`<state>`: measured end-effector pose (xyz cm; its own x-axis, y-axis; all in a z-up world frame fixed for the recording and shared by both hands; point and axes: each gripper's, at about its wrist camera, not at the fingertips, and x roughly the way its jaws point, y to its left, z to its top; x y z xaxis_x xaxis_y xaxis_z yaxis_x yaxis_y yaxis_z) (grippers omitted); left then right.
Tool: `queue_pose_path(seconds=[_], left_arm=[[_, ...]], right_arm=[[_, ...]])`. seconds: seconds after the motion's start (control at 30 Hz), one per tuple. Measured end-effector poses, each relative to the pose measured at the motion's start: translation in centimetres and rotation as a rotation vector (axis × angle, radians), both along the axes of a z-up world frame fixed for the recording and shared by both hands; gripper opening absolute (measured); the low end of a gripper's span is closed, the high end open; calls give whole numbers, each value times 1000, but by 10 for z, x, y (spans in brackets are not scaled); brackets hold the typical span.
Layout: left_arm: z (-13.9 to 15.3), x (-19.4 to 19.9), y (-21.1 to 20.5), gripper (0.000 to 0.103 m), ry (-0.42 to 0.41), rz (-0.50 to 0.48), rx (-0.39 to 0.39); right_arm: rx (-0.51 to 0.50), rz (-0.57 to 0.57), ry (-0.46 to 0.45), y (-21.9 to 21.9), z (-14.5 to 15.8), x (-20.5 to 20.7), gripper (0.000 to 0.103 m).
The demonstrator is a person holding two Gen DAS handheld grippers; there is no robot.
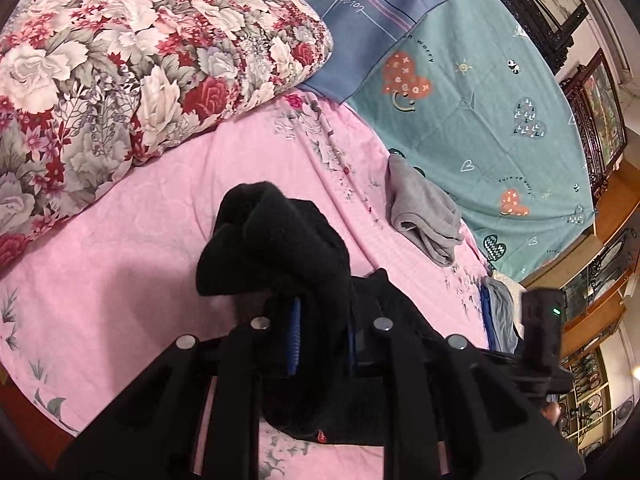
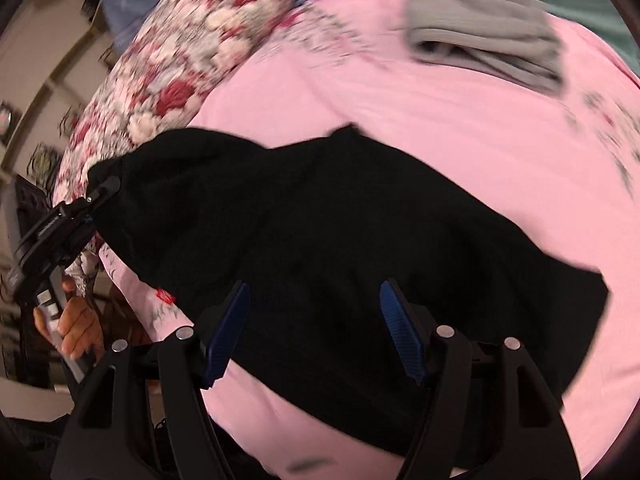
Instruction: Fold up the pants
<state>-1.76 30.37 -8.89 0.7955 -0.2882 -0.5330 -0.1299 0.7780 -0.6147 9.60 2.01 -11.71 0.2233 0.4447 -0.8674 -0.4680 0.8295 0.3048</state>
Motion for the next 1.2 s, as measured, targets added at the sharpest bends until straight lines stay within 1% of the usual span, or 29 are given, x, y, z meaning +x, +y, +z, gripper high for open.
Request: queue_pose_path(seconds=[0.03, 0.07, 0.1, 0.13, 0.23, 0.27, 0.3, 0.37, 0.4, 0.43, 0.53, 0.57, 0.6, 0.67, 0.77, 0.87, 0.93, 0.97, 1.0, 1.03, 1.07, 1.1, 1.13, 1.17, 1.2], left_arm=[[1, 0, 0, 17, -3, -6, -1], [2, 0, -1, 17, -6, -10, 0], [4, 1, -2, 17, -11, -15, 1], [5, 2, -3, 17, -15, -20, -1], [10, 7, -10, 17, -23, -47, -5], [12, 9, -15, 16, -26, -62, -4], [15, 11, -20, 16, -29, -74, 0], [23, 17, -34, 16, -39, -106, 14], [29, 20, -45, 16, -49, -133, 26], [34, 21, -56, 16, -62, -159, 34], [49, 29, -98, 16, -104, -264, 48], [51, 34, -115, 16, -107, -301, 51], [52, 37, -128, 16, -105, -329, 57], [49, 45, -165, 16, -87, -404, 71], [37, 52, -240, 16, -50, -568, 112], [20, 55, -301, 16, -6, -669, 188], [6, 58, -326, 16, 31, -703, 229], [-4, 61, -341, 16, 66, -733, 259], [-10, 62, -348, 17, 91, -751, 271], [-18, 62, -357, 21, 126, -777, 281], [-22, 61, -364, 31, 152, -800, 287], [-24, 58, -368, 43, 158, -823, 275], [-22, 53, -371, 74, 151, -860, 244], [-17, 47, -372, 85, 132, -896, 206], [-7, 39, -373, 85, 92, -920, 185]], right_arm=[[-6, 13, 2, 13, -4, 6, 61], [-25, 30, 0, 30, -10, 12, 49], [-49, 38, 8, 40, -16, 18, 17], [-66, 34, 25, 47, -24, 24, 3], [-125, 10, 55, 57, -46, 34, 3], [-133, 12, 86, 59, -56, 35, 3], [-123, 7, 85, 58, -59, 34, 3], [-107, 8, 103, 53, -53, 34, 3], [-70, 0, 109, 46, -45, 34, 3], [-34, -13, 95, 37, -35, 33, 3], [44, -86, -24, -14, 12, 25, 4], [56, -113, -47, -32, 20, 21, 6], [70, -150, -66, -55, 28, 16, 10], [98, -226, -88, -102, 36, 3, 12], [122, -371, -95, -181, 32, -28, 12], [147, -505, -64, -247, 17, -56, 12], [165, -574, -50, -285, 8, -81, 12], [168, -593, -47, -294, 4, -90, 12], [176, -617, -39, -306, -2, -100, 12], [187, -634, -29, -317, -7, -107, 12], [196, -645, -19, -324, -14, -113, 12], [204, -654, -8, -327, -21, -112, 12], [209, -660, -1, -330, -26, -114, 12], [217, -667, 15, -338, -33, -115, 12], [221, -672, 29, -339, -38, -112, 12]])
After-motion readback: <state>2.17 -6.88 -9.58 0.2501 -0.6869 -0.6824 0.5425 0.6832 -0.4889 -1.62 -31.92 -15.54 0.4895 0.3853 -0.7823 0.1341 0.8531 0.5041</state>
